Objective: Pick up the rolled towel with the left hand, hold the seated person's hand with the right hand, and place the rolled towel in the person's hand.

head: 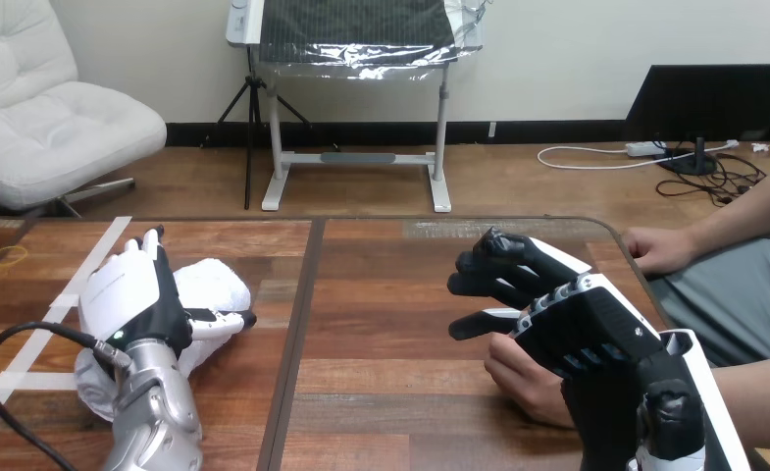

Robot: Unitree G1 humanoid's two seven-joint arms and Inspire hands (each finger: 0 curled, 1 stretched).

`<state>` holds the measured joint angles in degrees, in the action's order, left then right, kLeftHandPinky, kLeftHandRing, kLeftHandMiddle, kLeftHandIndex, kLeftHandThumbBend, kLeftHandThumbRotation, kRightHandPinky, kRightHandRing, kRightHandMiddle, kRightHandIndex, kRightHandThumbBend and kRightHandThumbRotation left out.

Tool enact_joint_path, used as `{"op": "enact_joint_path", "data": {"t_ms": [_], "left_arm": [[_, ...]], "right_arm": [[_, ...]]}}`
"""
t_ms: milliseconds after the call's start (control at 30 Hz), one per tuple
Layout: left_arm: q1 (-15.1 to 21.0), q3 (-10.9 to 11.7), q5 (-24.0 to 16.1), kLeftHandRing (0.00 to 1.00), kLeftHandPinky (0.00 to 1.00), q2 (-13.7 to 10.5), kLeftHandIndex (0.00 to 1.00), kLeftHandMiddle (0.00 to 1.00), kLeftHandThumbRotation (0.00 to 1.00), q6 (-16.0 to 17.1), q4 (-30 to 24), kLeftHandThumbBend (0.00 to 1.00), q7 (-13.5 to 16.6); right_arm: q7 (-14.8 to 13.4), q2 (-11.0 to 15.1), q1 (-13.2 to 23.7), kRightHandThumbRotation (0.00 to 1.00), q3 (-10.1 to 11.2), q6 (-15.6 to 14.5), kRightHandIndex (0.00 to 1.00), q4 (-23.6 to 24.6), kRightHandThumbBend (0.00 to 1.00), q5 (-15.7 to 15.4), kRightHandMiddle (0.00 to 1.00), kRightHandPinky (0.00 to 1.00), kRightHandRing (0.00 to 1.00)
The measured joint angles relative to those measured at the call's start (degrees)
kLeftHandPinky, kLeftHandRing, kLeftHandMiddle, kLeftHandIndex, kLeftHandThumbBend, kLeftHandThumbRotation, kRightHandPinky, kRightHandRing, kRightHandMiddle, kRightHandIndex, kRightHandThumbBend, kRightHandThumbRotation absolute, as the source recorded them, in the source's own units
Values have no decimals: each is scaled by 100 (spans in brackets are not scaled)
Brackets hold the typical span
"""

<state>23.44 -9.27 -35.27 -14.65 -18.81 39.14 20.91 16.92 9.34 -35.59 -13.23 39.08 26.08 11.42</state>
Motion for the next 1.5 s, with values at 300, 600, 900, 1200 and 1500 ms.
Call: {"op": "enact_joint_path", "data": {"t_ms": [300, 600, 900, 1200, 1500], "left_arm": [[190, -8, 137, 80, 63, 28, 88, 86, 20, -495, -36, 93, -296], [401, -115, 137, 54, 36, 67, 70, 65, 12, -1181, -154, 90, -697], [560, -228, 113, 54, 34, 97, 73, 67, 9, -1688, -300, 89, -1062], [723, -399, 104, 45, 29, 62, 66, 58, 8, -1918, -311, 88, -1456], [767, -527, 104, 30, 18, 20, 56, 42, 3, -1983, -388, 88, -1667]], "right_arm": [[22, 20, 5, 100, 19, -1, 79, 1, 69, 26, 78, 60, 76], [33, 31, 14, 100, 18, -1, 79, 1, 70, 112, 78, 60, 76], [27, 23, 16, 100, 22, -1, 79, 1, 72, 123, 77, 58, 75], [27, 23, 27, 100, 22, -1, 78, 2, 72, 122, 77, 57, 74], [26, 25, 31, 100, 28, -9, 78, 17, 72, 127, 77, 56, 73]]}}
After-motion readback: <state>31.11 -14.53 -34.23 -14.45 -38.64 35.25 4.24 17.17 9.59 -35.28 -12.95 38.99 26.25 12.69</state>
